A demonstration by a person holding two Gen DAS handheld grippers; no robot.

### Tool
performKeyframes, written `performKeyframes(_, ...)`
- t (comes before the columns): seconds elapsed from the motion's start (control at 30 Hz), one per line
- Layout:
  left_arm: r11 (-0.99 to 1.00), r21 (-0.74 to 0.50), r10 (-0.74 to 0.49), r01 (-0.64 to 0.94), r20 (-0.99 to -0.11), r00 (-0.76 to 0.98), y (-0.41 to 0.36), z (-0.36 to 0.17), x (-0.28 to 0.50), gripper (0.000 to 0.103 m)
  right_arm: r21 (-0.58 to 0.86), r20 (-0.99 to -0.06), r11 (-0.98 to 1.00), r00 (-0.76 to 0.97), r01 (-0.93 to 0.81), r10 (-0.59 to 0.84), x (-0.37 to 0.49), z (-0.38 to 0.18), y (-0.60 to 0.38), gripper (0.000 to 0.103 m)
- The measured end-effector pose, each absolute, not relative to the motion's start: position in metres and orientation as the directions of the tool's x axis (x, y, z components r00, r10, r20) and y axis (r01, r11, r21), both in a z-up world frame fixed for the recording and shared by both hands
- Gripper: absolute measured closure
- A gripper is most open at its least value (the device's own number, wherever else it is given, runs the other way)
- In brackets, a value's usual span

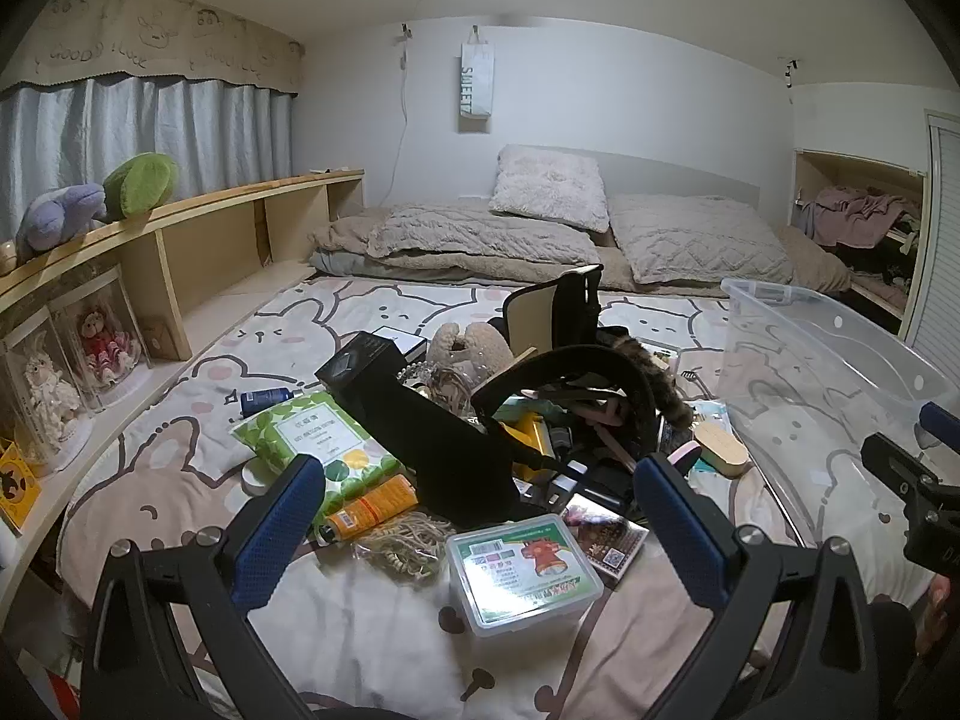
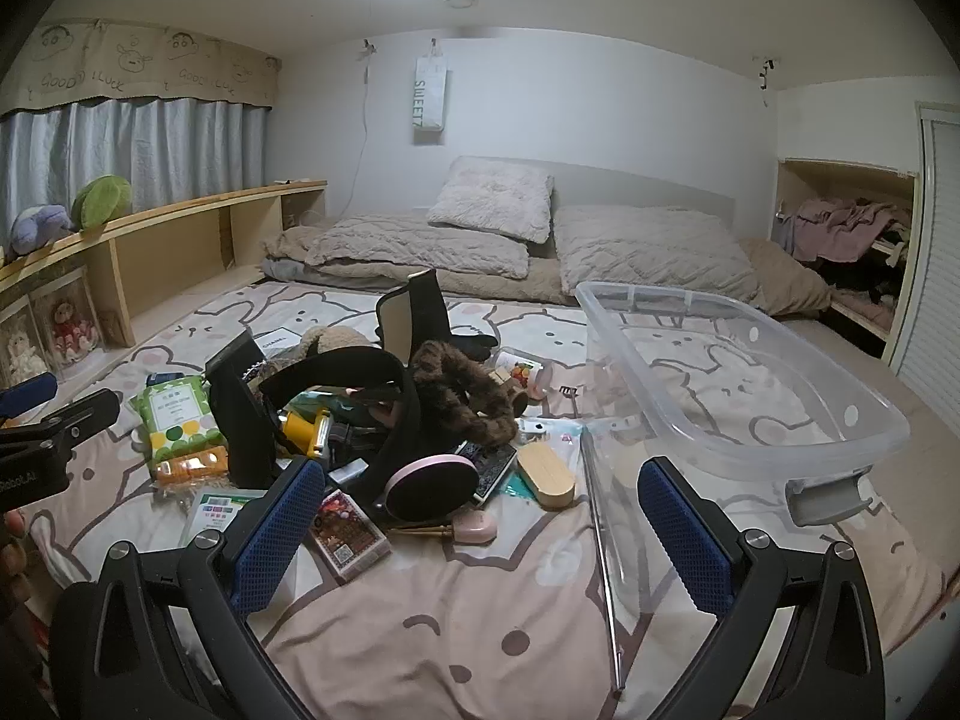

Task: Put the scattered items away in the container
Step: 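Move both tools over the cluttered pile of items on the bed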

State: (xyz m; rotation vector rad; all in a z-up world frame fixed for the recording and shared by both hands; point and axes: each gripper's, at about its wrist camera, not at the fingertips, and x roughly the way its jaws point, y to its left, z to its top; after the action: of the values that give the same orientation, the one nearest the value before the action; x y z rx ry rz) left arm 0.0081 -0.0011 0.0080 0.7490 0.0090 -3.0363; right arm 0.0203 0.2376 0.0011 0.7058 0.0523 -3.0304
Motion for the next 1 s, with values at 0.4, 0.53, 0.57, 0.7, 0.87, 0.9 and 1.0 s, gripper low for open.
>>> performKeyframes(0.4, -1.000, -0.005, -0.017, 0.021, -0.458, -0.889, -0.0044, 0.0103, 0.0136, 0.000, -0.034, -0.442, -0.999, -0.897, 0.035, -0.016, 0.0231, 0.0031, 0.2371, 0.000)
performKeyframes(0.53, -1.000, -0.006, -0.016, 0.022, -0.458, -0.889, -0.0047, 0.0106, 0.0139, 0.000, -0.045, -0.442, -0.998, -0.897, 0.034, -0.011, 0.0250, 0.0037, 0.2366, 0.000)
performKeyframes(0.57, -1.000, -0.007, -0.016, 0.021, -0.457, -0.889, -0.0048, 0.0108, 0.0141, 0.000, -0.048, -0.442, -0.998, -0.897, 0.035, -0.010, 0.0254, 0.0039, 0.2367, 0.000)
performKeyframes(0.7, -1.000, -0.005, -0.017, 0.022, -0.458, -0.889, -0.0043, 0.0105, 0.0135, 0.000, -0.056, -0.443, -0.998, -0.897, 0.037, -0.008, 0.0266, 0.0036, 0.2355, 0.000)
performKeyframes(0.87, -1.000, -0.005, -0.018, 0.023, -0.458, -0.889, -0.0050, 0.0106, 0.0140, 0.000, -0.059, -0.443, -0.998, -0.897, 0.037, -0.007, 0.0267, 0.0036, 0.2342, 0.000)
performKeyframes(0.9, -1.000, -0.006, -0.016, 0.021, -0.458, -0.889, -0.0048, 0.0100, 0.0136, 0.000, -0.060, -0.443, -0.998, -0.897, 0.037, -0.006, 0.0268, 0.0036, 0.2342, 0.000)
performKeyframes(1.0, -1.000, -0.006, -0.016, 0.021, -0.458, -0.889, -0.0050, 0.0101, 0.0140, 0.000, -0.060, -0.442, -0.998, -0.897, 0.036, -0.006, 0.0268, 0.0032, 0.2345, 0.000)
